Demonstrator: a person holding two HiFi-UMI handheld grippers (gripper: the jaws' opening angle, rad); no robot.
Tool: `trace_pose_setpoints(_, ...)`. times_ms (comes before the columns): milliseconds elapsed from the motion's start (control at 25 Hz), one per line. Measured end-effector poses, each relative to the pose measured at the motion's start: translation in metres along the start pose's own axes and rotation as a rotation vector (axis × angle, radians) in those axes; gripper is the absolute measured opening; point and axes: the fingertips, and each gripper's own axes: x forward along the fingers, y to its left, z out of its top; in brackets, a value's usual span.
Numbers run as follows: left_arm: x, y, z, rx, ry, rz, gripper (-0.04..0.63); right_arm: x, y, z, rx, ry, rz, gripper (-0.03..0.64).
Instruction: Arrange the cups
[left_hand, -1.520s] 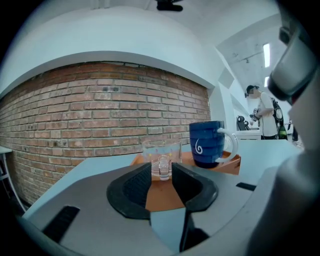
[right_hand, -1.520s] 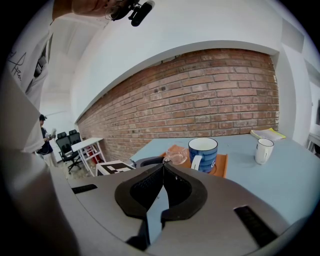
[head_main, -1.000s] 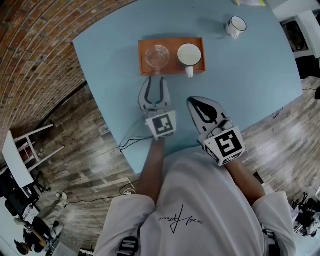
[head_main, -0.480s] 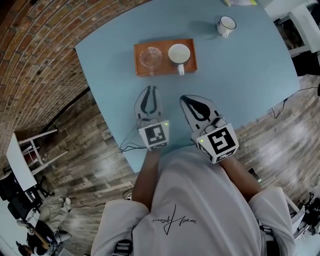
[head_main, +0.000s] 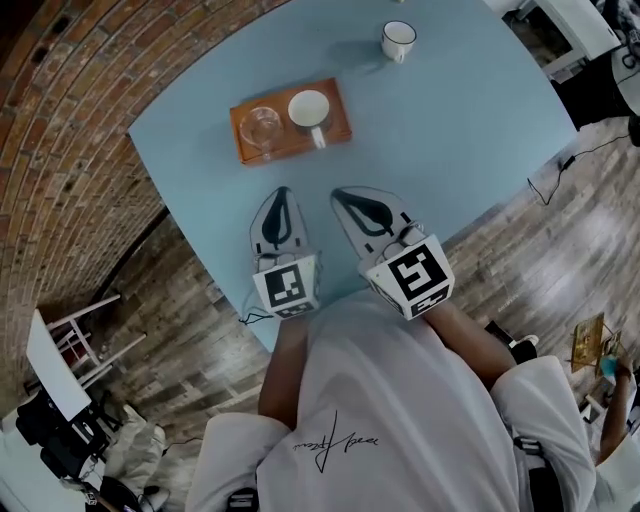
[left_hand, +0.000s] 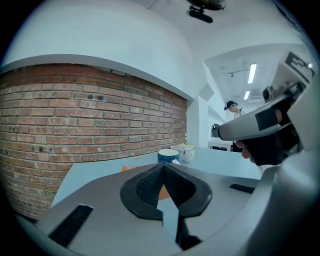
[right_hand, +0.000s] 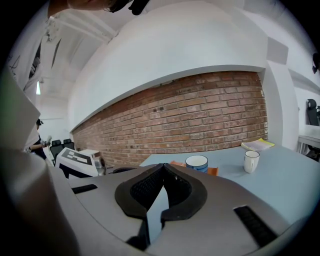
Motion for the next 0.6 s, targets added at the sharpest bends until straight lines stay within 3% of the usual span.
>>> trace_pose_setpoints(600,-0.028,-0.018,0.026,-0.079,-0.017,-0.133,0.009,-0.019,0.013,0.006,0.009,-0.018,-0.041,0.020)
